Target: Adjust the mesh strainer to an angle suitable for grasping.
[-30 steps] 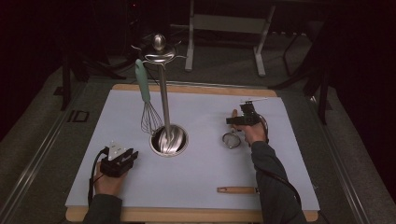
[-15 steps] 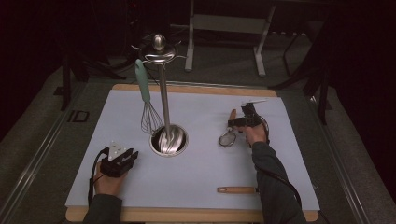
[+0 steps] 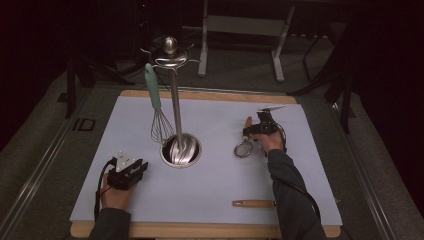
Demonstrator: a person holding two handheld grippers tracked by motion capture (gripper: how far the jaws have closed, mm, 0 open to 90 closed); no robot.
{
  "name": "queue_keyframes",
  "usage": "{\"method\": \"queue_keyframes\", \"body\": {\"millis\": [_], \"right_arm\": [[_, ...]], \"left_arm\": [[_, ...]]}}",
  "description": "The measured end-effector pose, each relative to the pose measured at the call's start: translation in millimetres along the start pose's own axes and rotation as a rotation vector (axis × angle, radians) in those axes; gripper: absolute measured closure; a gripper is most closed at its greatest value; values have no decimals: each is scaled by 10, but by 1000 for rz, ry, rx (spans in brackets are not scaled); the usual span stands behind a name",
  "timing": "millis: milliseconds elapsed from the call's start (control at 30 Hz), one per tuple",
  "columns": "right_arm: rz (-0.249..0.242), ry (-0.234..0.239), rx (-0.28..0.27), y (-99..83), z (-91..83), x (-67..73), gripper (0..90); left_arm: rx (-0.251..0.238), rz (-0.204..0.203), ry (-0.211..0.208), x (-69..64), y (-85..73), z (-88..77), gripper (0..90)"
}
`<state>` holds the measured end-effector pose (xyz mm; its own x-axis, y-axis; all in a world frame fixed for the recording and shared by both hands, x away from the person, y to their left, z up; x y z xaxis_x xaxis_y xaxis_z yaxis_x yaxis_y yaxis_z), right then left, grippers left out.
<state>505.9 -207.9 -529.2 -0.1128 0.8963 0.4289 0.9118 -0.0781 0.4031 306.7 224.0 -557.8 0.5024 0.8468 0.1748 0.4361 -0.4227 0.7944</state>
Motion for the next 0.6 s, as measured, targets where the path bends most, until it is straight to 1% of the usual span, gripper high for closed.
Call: {"method": "queue_keyframes", "body": {"millis": [67, 133, 200, 367, 533, 600], "right_arm": [[2, -2, 10, -7, 27, 18, 568], [-7, -6, 20, -10, 50, 43, 572], [-23, -3, 37, -15, 65, 81, 596], [-100, 2, 63, -58, 89, 220, 650], [-145, 21, 98, -104, 111, 325, 691], [-174, 27, 119, -122, 119, 372, 702]], "left_arm": [[0, 0, 0, 0, 0, 0, 714], [-1, -1, 0, 2, 0, -2, 714], [-1, -1, -1, 2, -1, -2, 714], [-1, 0, 0, 0, 0, -3, 714], [-1, 1, 0, -1, 0, -1, 714], [0, 0, 0, 0, 0, -1, 714]]}}
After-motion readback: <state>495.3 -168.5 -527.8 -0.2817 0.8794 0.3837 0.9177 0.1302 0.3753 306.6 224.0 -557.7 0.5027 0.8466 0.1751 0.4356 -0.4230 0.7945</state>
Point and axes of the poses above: each handheld gripper's, and its own axes: z roughly forward along the jaws, y roughly out of its top, x roughly to its left, the point moved 3 cm from there along z, roughly forward along the jaws, and after that the axes turned 11 degrees about z, right-handed, at the moved point
